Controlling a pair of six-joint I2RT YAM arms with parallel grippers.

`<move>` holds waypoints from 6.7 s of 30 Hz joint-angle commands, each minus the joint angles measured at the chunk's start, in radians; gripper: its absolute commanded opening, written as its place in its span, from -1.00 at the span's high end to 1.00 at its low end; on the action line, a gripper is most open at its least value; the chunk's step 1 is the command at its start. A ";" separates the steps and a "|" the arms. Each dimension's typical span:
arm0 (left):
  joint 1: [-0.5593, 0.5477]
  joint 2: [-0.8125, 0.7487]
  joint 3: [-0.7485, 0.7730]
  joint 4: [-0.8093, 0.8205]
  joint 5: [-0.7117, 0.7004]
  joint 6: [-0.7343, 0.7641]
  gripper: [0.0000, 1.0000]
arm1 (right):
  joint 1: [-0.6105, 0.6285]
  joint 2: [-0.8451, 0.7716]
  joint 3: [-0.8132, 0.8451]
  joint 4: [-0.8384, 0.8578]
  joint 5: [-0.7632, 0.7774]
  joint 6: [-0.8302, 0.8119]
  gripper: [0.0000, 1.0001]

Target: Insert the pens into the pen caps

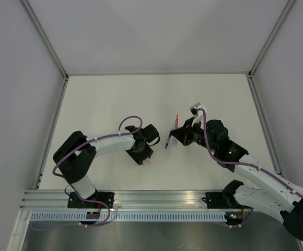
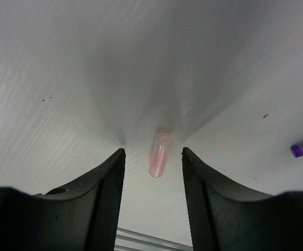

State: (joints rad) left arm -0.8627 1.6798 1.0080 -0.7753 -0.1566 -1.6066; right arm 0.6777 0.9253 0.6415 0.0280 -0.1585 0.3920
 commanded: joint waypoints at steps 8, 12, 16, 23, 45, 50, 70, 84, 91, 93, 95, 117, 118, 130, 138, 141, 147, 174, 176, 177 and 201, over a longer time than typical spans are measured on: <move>-0.019 0.073 0.052 -0.048 0.018 -0.081 0.06 | 0.002 -0.036 -0.006 0.003 0.022 -0.018 1.00; -0.018 0.112 0.064 -0.038 0.035 -0.079 0.13 | 0.002 -0.042 -0.009 0.001 0.020 -0.019 1.00; -0.019 0.121 0.054 -0.030 0.038 -0.085 0.45 | 0.000 -0.049 -0.006 -0.002 0.020 -0.018 1.00; -0.019 0.064 0.032 -0.055 0.000 -0.089 0.95 | 0.000 -0.059 -0.014 0.007 -0.009 -0.025 1.00; 0.028 -0.779 -0.204 0.952 0.152 0.916 0.95 | 0.137 0.153 -0.003 0.271 -0.585 -0.012 1.00; 0.028 -0.761 -0.197 0.973 0.222 0.919 0.95 | 0.152 0.142 -0.006 0.279 -0.585 -0.008 1.00; 0.028 -0.805 -0.267 0.955 0.279 0.988 0.95 | 0.151 0.141 -0.016 0.233 -0.421 -0.010 1.00; 0.028 -0.825 -0.273 0.913 0.273 1.021 0.95 | 0.151 0.135 -0.014 0.225 -0.408 -0.012 1.00; 0.028 -0.822 -0.281 0.906 0.272 1.031 0.95 | 0.151 0.126 -0.014 0.224 -0.401 -0.015 1.00; 0.028 -0.818 -0.287 0.907 0.278 1.033 0.95 | 0.151 0.124 -0.014 0.222 -0.400 -0.015 1.00; 0.028 -0.816 -0.292 0.912 0.282 1.033 0.95 | 0.152 0.124 -0.014 0.220 -0.395 -0.015 1.00; 0.028 -0.773 -0.428 1.048 0.474 1.007 0.78 | 0.143 0.107 -0.022 0.228 -0.325 -0.008 1.00; 0.028 -0.773 -0.427 1.048 0.470 1.004 0.61 | 0.143 0.107 -0.020 0.228 -0.329 -0.010 1.00; 0.028 -0.770 -0.326 0.944 0.332 1.005 -0.27 | 0.143 0.127 -0.016 0.236 -0.409 -0.002 1.00; 0.028 -0.759 -0.290 0.946 0.313 0.990 -0.26 | 0.143 0.135 -0.014 0.236 -0.429 -0.001 1.00; 0.028 -0.756 -0.289 0.955 0.333 0.987 -0.12 | 0.143 0.141 -0.014 0.236 -0.431 -0.001 1.00; 0.028 -0.715 -0.339 1.044 0.510 0.944 0.95 | 0.143 0.139 -0.008 0.230 -0.424 -0.001 1.00; 0.027 -0.727 -0.695 1.391 0.606 0.751 0.95 | 0.016 0.256 0.366 0.254 -0.273 -0.010 1.00; 0.027 -0.730 -0.704 1.380 0.591 0.751 0.95 | -0.007 0.260 0.395 0.221 -0.271 -0.034 1.00; 0.027 -0.730 -0.704 1.368 0.583 0.754 0.95 | -0.013 0.271 0.406 0.210 -0.274 -0.044 1.00; 0.033 -0.842 -0.634 1.254 0.475 0.789 0.95 | -0.029 0.374 0.557 -0.045 -0.441 -0.214 1.00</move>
State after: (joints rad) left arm -0.7643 0.8780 0.3809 0.7399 0.0357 -0.8192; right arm 0.7292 1.3735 1.1503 -0.3943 -0.6998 0.1352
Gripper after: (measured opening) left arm 0.088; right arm 0.052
